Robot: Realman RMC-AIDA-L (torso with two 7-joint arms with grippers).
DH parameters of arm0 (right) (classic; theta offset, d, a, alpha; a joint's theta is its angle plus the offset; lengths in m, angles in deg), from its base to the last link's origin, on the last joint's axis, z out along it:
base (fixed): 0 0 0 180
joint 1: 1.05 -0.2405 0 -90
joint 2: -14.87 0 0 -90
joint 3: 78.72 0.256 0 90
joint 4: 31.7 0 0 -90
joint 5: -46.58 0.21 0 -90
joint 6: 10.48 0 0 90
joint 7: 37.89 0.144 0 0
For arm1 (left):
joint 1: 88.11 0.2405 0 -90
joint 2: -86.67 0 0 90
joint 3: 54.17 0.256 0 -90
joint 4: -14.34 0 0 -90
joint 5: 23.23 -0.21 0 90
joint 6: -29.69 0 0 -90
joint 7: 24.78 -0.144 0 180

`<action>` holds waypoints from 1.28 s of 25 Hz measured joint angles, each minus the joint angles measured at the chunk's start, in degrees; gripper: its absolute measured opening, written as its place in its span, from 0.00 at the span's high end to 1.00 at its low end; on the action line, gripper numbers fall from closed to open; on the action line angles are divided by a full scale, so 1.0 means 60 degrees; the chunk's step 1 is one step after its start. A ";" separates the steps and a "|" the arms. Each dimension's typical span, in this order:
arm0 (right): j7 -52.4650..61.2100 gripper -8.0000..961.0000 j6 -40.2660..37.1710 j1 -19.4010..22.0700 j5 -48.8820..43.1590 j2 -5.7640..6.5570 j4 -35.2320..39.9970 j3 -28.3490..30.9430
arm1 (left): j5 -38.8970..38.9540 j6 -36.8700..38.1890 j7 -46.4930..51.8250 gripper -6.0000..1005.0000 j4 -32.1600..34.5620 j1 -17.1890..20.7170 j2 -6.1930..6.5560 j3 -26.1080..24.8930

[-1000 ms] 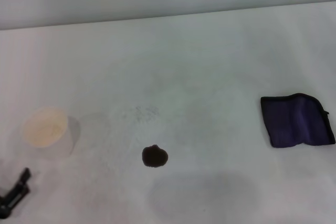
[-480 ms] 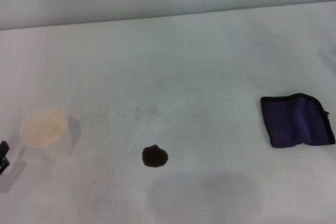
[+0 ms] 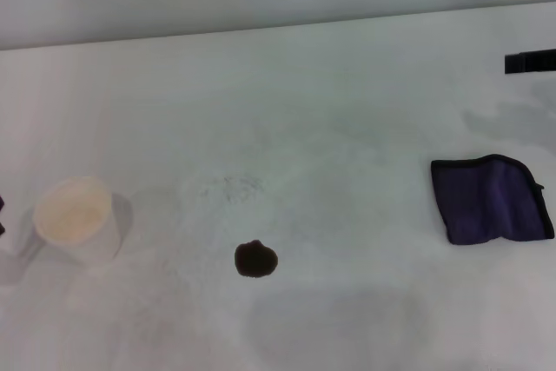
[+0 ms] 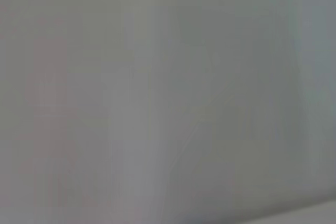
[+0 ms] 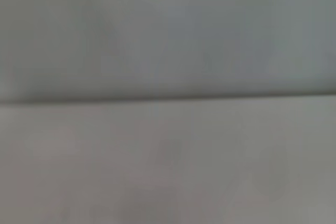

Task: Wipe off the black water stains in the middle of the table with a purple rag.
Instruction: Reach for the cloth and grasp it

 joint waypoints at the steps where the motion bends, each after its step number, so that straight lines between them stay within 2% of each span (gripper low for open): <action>1: 0.0401 0.30 0.0123 -0.0084 -0.0464 -0.0006 0.0353 -0.0309 | 0.0093 -0.0107 -0.0002 0.12 0.0022 -0.0005 -0.0006 0.0002; 5: 0.2250 0.30 0.0543 -0.0318 -0.2325 -0.0037 0.1485 -0.1964 | 0.0576 -0.0514 -0.0023 0.12 0.0034 0.0006 -0.0016 0.0002; 8: 0.3404 0.30 0.0717 -0.0388 -0.3132 -0.0044 0.1752 -0.3210 | 0.1027 -0.0676 -0.0023 0.12 0.0037 0.0015 -0.0022 0.0000; 11: 0.4245 0.30 0.0861 -0.0526 -0.3453 -0.0047 0.1667 -0.3965 | 0.1372 -0.0674 -0.0030 0.12 0.0034 -0.0043 -0.0033 0.0001; 19: 0.4904 0.32 0.1131 -0.1033 -0.3769 -0.0094 0.0378 -0.4544 | 0.1445 -0.0595 -0.0073 0.12 -0.0023 -0.0340 -0.0033 0.0001; 32: 0.4723 0.33 0.0390 -0.1787 -0.4875 -0.0130 -0.2111 -0.4872 | 0.1495 -0.0592 -0.0093 0.12 0.0039 -0.0413 -0.0023 0.0000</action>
